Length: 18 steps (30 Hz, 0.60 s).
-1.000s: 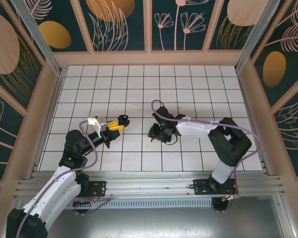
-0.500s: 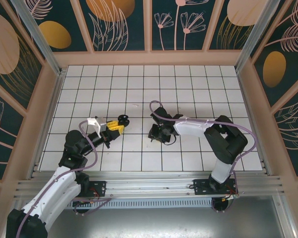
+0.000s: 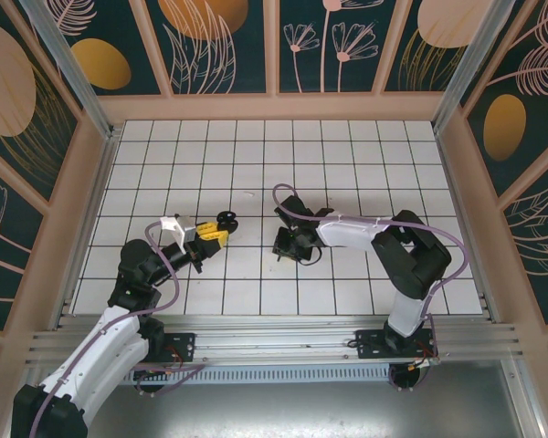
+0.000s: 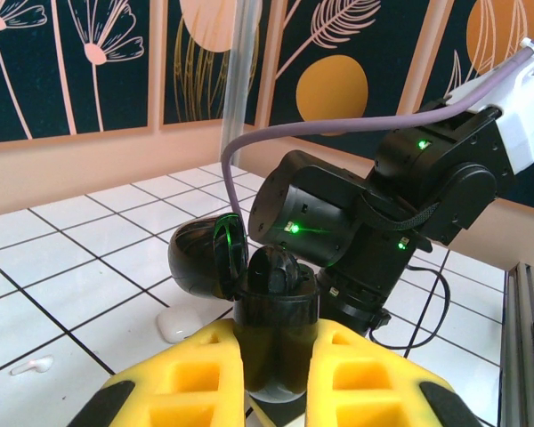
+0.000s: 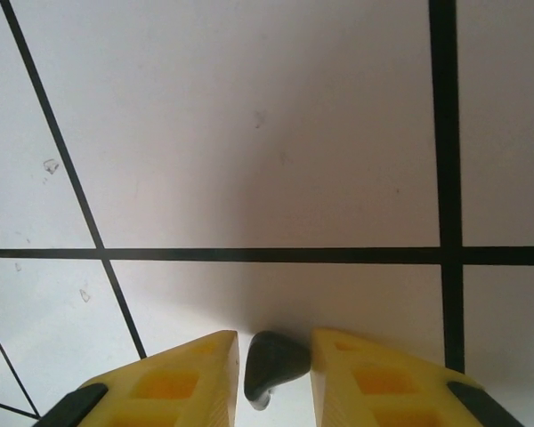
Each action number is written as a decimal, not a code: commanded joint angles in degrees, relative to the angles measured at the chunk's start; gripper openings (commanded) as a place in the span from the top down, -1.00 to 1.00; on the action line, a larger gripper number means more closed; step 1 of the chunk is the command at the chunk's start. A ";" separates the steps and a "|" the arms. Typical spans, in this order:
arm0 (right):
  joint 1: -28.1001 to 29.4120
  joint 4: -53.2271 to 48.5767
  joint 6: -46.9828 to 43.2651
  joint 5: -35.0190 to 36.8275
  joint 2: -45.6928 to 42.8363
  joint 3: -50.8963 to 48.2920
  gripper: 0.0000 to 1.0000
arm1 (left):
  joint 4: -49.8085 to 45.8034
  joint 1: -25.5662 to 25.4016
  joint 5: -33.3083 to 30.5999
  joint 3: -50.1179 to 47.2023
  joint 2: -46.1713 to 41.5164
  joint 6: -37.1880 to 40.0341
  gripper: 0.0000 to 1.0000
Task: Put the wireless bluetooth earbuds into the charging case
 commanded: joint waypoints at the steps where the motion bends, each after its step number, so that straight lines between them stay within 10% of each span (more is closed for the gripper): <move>1: 0.74 -0.83 -1.26 0.92 1.76 1.46 0.52 | 0.72 0.22 0.46 1.59 -0.11 0.37 1.00; 18: 0.78 -8.30 -4.51 7.70 -1.45 7.48 0.65 | 3.33 0.19 0.79 0.74 0.59 -0.46 1.00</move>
